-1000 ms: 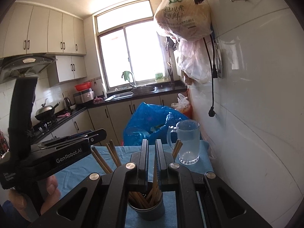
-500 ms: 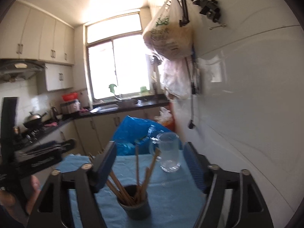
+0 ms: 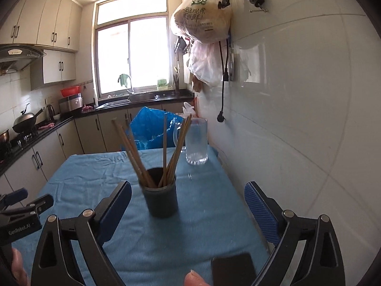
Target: Organize utensils
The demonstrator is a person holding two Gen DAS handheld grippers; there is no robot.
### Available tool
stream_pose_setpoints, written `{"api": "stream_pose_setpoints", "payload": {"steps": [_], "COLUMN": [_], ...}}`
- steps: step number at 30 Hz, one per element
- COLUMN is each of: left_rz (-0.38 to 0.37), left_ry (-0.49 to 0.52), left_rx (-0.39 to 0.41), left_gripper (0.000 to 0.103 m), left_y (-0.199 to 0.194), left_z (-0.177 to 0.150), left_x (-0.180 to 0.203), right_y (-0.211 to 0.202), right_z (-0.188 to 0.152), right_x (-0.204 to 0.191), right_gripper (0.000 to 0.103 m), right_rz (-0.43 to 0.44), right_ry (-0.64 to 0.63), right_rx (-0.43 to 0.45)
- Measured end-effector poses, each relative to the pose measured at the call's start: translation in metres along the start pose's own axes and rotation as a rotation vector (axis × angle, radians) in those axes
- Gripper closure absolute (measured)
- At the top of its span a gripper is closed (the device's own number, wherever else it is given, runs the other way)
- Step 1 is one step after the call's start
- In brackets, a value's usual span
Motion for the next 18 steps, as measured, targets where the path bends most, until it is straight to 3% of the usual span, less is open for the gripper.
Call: {"api": "stream_pose_setpoints", "payload": {"steps": [7,18], "left_rz": [0.000,-0.035], "left_ry": [-0.009,0.027], "left_rx": [-0.060,-0.071], "left_gripper": [0.015,0.015], "left_y": [-0.014,-0.023], "left_z": [-0.034,-0.056], "left_x": [-0.019,-0.003], "right_y": [-0.017,-0.027], "right_z": [-0.030,-0.069], "right_x": [-0.014,-0.036], "right_gripper": [0.005,0.005], "right_rz": [0.005,0.002], "right_ry": [-0.035,-0.080], "right_rx": [-0.066,-0.156]}}
Point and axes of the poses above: each gripper's, at about its wrist camera, not at the fingertips, and y roughly the way its jaws point, x to its right, z to its top, the point moved 5 cm from there along y, roughly the way its jaws point, and after that the axes turned 12 degrees about x, right-handed, at the moved point
